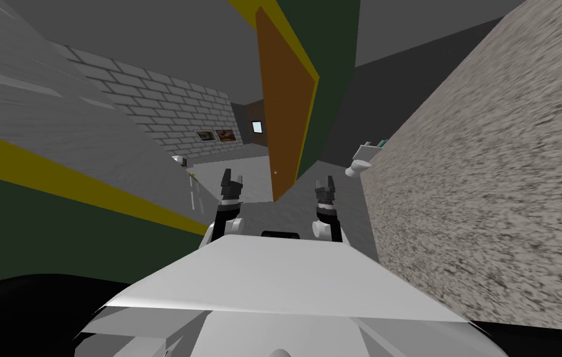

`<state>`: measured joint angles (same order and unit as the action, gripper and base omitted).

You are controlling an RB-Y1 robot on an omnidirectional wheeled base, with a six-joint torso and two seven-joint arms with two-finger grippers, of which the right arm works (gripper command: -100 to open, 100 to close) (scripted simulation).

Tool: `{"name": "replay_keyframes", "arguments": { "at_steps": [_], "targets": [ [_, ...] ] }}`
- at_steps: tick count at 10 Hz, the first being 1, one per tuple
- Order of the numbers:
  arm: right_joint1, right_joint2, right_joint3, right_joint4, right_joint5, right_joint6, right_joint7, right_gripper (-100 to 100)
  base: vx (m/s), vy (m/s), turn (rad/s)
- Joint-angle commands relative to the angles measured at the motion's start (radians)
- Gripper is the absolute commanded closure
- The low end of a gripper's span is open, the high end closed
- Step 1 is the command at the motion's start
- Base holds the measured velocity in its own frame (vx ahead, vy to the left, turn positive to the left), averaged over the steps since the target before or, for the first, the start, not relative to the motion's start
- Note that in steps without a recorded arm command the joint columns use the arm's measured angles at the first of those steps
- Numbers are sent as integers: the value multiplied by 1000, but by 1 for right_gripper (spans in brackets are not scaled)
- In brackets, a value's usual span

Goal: Push the door open

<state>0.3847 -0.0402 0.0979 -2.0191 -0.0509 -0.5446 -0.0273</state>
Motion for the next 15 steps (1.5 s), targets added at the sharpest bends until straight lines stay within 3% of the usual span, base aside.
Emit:
{"name": "replay_keyframes", "arguments": {
  "at_steps": [1,15],
  "targets": [
    [-14,-8,6,34,0,-1,-2,-100,97,-39,85],
    [-135,-39,104,397,17,-62,-2,-100,92,-40,106]
  ]
}}
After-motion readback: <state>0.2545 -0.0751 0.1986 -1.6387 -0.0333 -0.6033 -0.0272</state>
